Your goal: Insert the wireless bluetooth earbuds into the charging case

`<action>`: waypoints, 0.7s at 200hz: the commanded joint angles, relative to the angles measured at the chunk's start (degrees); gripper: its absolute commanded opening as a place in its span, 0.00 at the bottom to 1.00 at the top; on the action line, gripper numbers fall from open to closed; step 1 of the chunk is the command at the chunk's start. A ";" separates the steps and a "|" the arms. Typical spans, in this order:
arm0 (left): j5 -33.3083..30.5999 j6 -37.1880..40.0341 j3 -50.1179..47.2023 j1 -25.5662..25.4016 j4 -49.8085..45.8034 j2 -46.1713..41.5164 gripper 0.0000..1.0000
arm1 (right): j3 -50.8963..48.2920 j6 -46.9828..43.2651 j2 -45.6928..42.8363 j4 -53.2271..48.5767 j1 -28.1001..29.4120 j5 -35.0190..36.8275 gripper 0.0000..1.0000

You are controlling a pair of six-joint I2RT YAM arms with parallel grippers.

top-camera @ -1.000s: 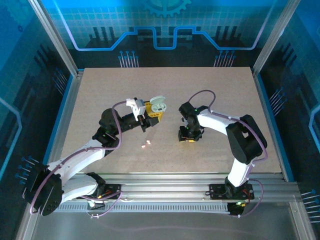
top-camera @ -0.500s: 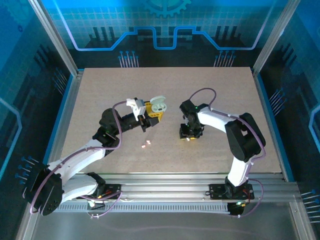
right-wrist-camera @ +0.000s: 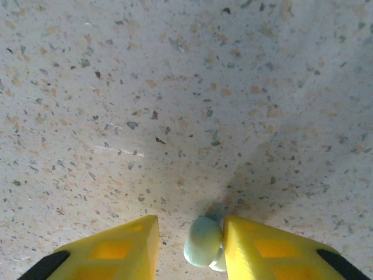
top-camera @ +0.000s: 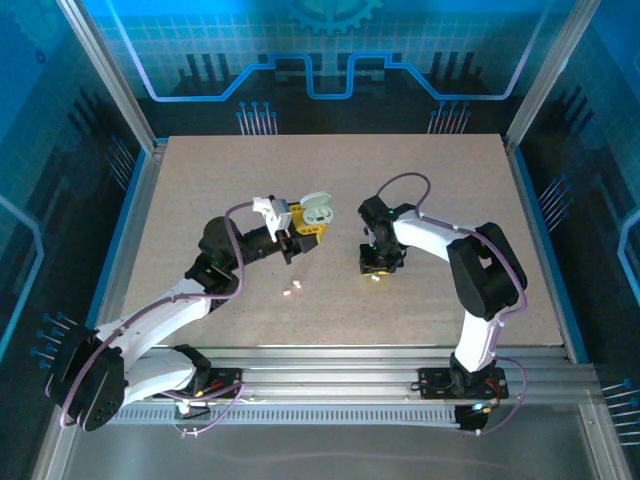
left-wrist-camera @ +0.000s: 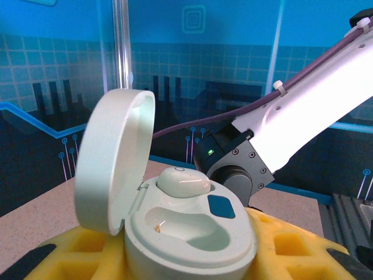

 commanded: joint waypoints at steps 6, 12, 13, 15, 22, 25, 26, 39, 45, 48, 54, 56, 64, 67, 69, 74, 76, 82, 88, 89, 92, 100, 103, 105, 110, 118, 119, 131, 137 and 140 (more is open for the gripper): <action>0.20 0.95 -0.15 -0.47 1.94 -0.13 0.27 | 1.73 -1.19 1.64 -2.55 -0.52 0.88 0.34; 0.19 0.95 -0.19 -0.40 1.90 -0.16 0.27 | 1.84 -1.43 1.85 -2.68 -0.50 0.89 0.33; 0.19 0.95 -0.20 -0.40 1.93 -0.15 0.27 | 1.89 -1.46 1.89 -2.69 -0.50 0.93 0.33; 0.20 0.91 -0.20 -0.46 1.94 -0.13 0.27 | 1.99 -1.54 1.99 -2.69 -0.50 0.92 0.33; 0.20 0.88 -0.15 -0.44 1.95 -0.13 0.27 | 2.23 -1.73 2.28 -2.99 -0.50 0.84 0.32; 0.16 0.87 -0.14 -0.47 1.95 -0.13 0.27 | 2.35 -1.87 2.44 -3.13 -0.48 0.80 0.32; 0.18 0.86 -0.12 -0.43 1.95 -0.13 0.27 | 2.40 -1.94 2.49 -3.17 -0.45 0.80 0.32; 0.31 0.87 -0.11 -0.46 1.95 -0.15 0.27 | 2.87 -2.42 3.05 -3.51 -0.33 0.80 0.30; 0.28 0.82 -0.11 -0.43 1.95 -0.28 0.26 | 3.04 -2.53 3.31 -3.81 -0.32 0.85 0.30; 0.22 0.86 -0.11 -0.45 1.93 -0.38 0.26 | 3.19 -2.52 3.44 -4.00 -0.32 0.88 0.30; 0.20 0.86 -0.12 -0.43 1.75 -0.47 0.27 | 3.33 -2.61 3.64 -4.10 -0.28 0.89 0.30; 0.13 0.91 -0.13 -0.44 1.66 -0.46 0.27 | 3.34 -2.67 3.68 -4.10 -0.24 0.89 0.29; 0.07 0.95 -0.20 -0.42 1.52 -0.71 0.27 | 3.42 -2.80 3.69 -4.10 -0.15 0.80 0.28; 0.04 0.95 -0.20 -0.43 1.40 -0.74 0.26 | 3.42 -2.80 3.69 -4.10 -0.14 0.80 0.28; 0.07 0.95 -0.20 -0.42 1.39 -0.74 0.26 | 3.45 -2.80 3.69 -4.10 -0.08 0.80 0.28; -0.05 1.03 -0.20 -0.43 1.34 -0.74 0.26 | 3.55 -2.80 3.69 -4.18 -0.06 0.80 0.28; -0.02 0.99 -0.28 -0.47 1.36 -0.79 0.26 | 3.59 -2.80 3.69 -4.25 0.01 0.84 0.27; 0.00 0.98 -0.20 -0.43 1.32 -0.78 0.27 | 3.56 -2.88 3.60 -4.28 0.04 0.92 0.27; 0.03 0.95 -0.20 -0.47 1.26 -0.75 0.26 | 3.67 -2.89 3.52 -4.38 0.03 0.91 0.26; 0.07 0.95 -0.20 -0.48 1.25 -0.79 0.26 | 3.68 -2.89 3.51 -4.37 0.03 0.90 0.26; 0.03 0.95 -0.20 -0.42 1.30 -0.76 0.26 | 3.75 -2.93 3.51 -4.43 0.02 0.91 0.26; 0.07 0.95 -0.15 -0.47 1.32 -0.75 0.27 | 3.94 -3.06 3.51 -4.65 0.02 0.95 0.25; 0.08 0.95 -0.11 -0.42 1.27 -0.70 0.27 | 3.99 -3.00 3.47 -4.63 0.05 0.97 0.25; 0.10 0.95 -0.11 -0.40 1.29 -0.73 0.26 | 4.03 -3.09 3.48 -4.63 0.04 0.97 0.25; 0.13 0.95 -0.04 -0.43 1.31 -0.66 0.27 | 4.04 -3.13 3.43 -4.70 0.09 0.97 0.24; 0.17 0.95 -0.02 -0.40 1.29 -0.51 0.26 | 4.21 -3.18 3.36 -4.95 0.03 1.03 0.23; 0.18 0.95 0.02 -0.40 1.31 -0.54 0.26 | 4.26 -3.21 3.35 -5.05 0.08 1.00 0.23; 0.18 0.95 0.07 -0.46 1.27 -0.42 0.26 | 4.26 -3.33 2.87 -5.25 0.01 1.00 0.21; 0.15 0.95 -0.02 -0.47 1.26 -0.43 0.26 | 4.25 -3.48 2.48 -5.24 0.05 0.91 0.20; 0.12 0.95 -0.04 -0.42 1.25 -0.43 0.26 | 4.29 -3.50 2.29 -5.31 -0.02 0.89 0.20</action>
